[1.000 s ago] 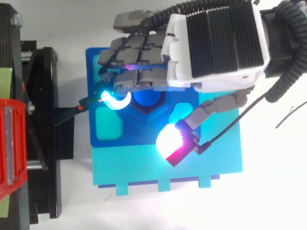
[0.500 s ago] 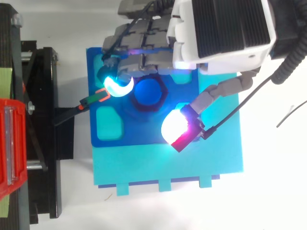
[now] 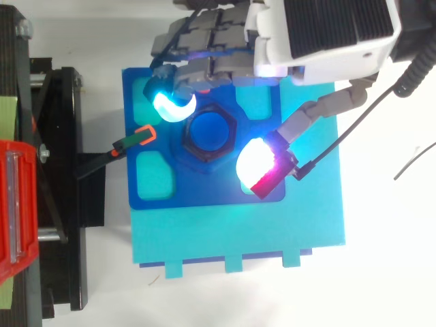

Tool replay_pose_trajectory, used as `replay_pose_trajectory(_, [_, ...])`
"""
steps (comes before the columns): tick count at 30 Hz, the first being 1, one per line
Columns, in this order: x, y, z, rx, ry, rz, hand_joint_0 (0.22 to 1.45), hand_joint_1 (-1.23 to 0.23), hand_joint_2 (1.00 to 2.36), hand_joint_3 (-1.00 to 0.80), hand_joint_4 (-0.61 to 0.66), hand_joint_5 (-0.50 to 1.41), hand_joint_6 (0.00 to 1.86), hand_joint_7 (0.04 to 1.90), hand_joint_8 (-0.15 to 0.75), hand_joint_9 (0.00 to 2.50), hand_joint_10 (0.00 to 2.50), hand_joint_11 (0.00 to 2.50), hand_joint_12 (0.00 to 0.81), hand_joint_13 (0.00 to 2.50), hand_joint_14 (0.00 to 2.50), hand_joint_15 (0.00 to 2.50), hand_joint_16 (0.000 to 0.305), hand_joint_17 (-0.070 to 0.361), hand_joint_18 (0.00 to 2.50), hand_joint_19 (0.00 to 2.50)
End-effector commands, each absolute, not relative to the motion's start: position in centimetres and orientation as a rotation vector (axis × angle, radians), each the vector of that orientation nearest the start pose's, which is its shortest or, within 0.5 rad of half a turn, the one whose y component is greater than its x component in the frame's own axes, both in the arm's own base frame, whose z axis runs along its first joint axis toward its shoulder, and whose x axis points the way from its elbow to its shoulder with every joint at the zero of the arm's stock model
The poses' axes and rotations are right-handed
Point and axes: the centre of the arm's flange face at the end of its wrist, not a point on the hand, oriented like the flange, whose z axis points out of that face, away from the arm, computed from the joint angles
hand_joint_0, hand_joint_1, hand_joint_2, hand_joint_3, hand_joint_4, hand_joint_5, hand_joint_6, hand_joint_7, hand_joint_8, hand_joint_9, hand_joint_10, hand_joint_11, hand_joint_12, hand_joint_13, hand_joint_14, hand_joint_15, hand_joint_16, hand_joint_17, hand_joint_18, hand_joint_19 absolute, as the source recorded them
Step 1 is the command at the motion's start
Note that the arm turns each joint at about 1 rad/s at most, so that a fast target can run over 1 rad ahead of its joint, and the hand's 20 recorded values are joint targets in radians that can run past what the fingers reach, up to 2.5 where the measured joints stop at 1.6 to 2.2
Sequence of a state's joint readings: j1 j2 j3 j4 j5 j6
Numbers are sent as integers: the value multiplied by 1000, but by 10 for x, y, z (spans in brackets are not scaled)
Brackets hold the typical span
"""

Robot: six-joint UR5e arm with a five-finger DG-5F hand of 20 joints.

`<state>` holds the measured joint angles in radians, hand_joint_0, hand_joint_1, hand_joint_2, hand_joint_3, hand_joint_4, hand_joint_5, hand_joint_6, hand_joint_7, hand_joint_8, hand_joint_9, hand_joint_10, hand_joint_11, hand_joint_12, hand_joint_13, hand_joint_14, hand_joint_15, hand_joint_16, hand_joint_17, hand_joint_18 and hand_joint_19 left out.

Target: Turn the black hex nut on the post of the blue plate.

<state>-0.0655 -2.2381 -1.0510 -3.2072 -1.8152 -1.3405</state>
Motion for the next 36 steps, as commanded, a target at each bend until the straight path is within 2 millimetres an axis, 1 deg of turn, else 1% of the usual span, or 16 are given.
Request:
replay_pose_trajectory(1, [716,-157,323,84,1782,339,486,-409,1000,-500,226,-190,502,757,267,332,0,0,365,366,3,79,47,105,265,257])
replay_pose_trajectory(5, [720,-152,332,73,1765,344,487,-410,1000,-500,224,-190,502,754,267,334,0,0,365,367,2,76,47,106,268,257])
replay_pose_trajectory(10, [723,-147,333,67,1755,344,487,-410,1000,-500,222,-190,502,753,267,334,0,0,365,369,2,80,47,105,269,263])
replay_pose_trajectory(15, [730,-133,335,48,1724,354,487,-400,1000,-500,223,-190,502,755,267,333,0,0,365,372,2,77,46,105,274,261])
replay_pose_trajectory(19, [731,-127,335,51,1723,350,487,-398,1000,-500,225,-190,502,756,267,334,0,0,365,373,3,81,46,104,277,264])
replay_pose_trajectory(21, [732,-122,335,56,1728,344,484,-363,1000,-500,226,-190,502,755,268,332,0,0,366,374,2,81,47,105,278,259])
replay_pose_trajectory(25, [736,-104,333,43,1727,351,477,-318,1000,-500,225,-191,502,755,270,334,0,0,370,374,3,90,48,107,279,269])
replay_pose_trajectory(30, [737,-94,330,43,1724,347,466,-274,1000,-500,229,-192,502,757,273,322,0,0,376,348,3,79,50,112,262,264])
replay_pose_trajectory(34, [738,-89,325,51,1718,345,457,-321,1000,-500,233,-193,502,756,277,321,0,0,380,336,1,73,51,114,257,252])
replay_pose_trajectory(36, [738,-88,323,52,1721,343,453,-386,1000,-500,234,-195,502,759,277,318,0,0,381,326,3,65,51,115,255,251])
